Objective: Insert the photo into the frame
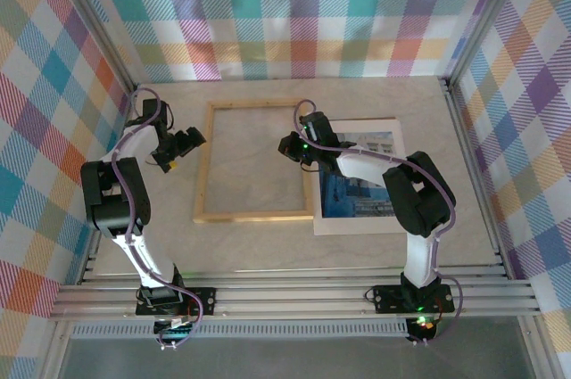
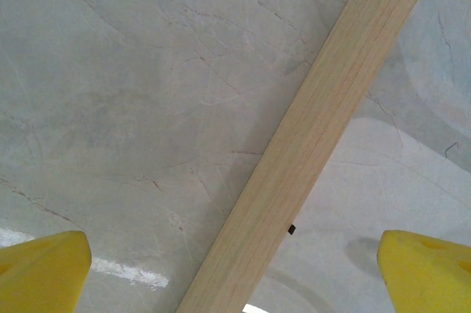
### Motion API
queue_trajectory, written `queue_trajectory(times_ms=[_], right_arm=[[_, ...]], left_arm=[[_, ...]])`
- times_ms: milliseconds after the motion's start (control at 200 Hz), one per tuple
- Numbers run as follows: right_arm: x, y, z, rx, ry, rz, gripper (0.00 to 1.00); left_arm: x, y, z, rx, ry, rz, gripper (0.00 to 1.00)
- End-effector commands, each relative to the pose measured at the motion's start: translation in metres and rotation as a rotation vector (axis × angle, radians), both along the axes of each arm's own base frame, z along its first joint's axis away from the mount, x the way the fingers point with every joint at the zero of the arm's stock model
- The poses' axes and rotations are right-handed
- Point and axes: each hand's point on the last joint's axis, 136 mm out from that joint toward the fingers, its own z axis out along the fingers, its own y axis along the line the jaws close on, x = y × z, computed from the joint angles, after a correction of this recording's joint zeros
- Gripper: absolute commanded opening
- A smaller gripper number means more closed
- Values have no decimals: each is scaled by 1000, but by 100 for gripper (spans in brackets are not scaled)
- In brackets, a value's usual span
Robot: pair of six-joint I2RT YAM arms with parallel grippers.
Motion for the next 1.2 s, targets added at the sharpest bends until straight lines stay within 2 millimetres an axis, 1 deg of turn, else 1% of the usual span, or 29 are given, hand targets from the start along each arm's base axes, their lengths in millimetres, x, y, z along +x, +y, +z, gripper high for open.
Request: queue_trajectory(times_ms=[0,165,225,290,370,415,470,545,615,785,830,870,880,895,985,1045,1090,1195], right_arm=[[7,6,36,39,-79,31,0],[12,18,84,87,-165,88,0],[13,23,105,116,-198,105,0],[16,29,131,148,-243,126,0],[17,37,165,197,-296,160,0],[17,42,188,230,-329,183,0],[17,48,209,258,-360,208,0],[14,58,229,282,-390,239,0],[10,69,241,304,-408,264,0],[1,94,249,347,-411,317,0],[-1,102,251,359,-414,339,0],[-4,109,248,360,-409,358,0],[-5,110,248,360,-410,363,0],[-5,112,245,357,-405,367,0],[-8,119,224,335,-368,375,0],[-6,118,203,311,-329,356,0],[-5,115,182,292,-296,332,0],[-3,106,142,263,-238,266,0]], left_arm=[[0,-4,-1,4,13,-24,100],[0,-2,5,13,-3,-21,100],[0,-1,6,20,-3,-19,100],[0,4,8,34,-6,-8,100],[-1,14,11,43,-13,19,100],[-1,20,13,44,-22,38,100],[-2,28,14,43,-27,63,100],[-4,41,18,47,-33,101,100],[-7,52,21,50,-41,140,100],[-15,80,30,83,-67,230,100],[-15,81,33,84,-73,239,100],[-16,82,33,89,-74,248,100],[-18,91,33,90,-72,270,100],[-19,94,34,92,-73,279,100],[-21,99,33,94,-68,293,100],[-23,102,31,107,-58,299,100],[-24,105,30,120,-48,301,100],[-26,108,26,130,-31,307,100]])
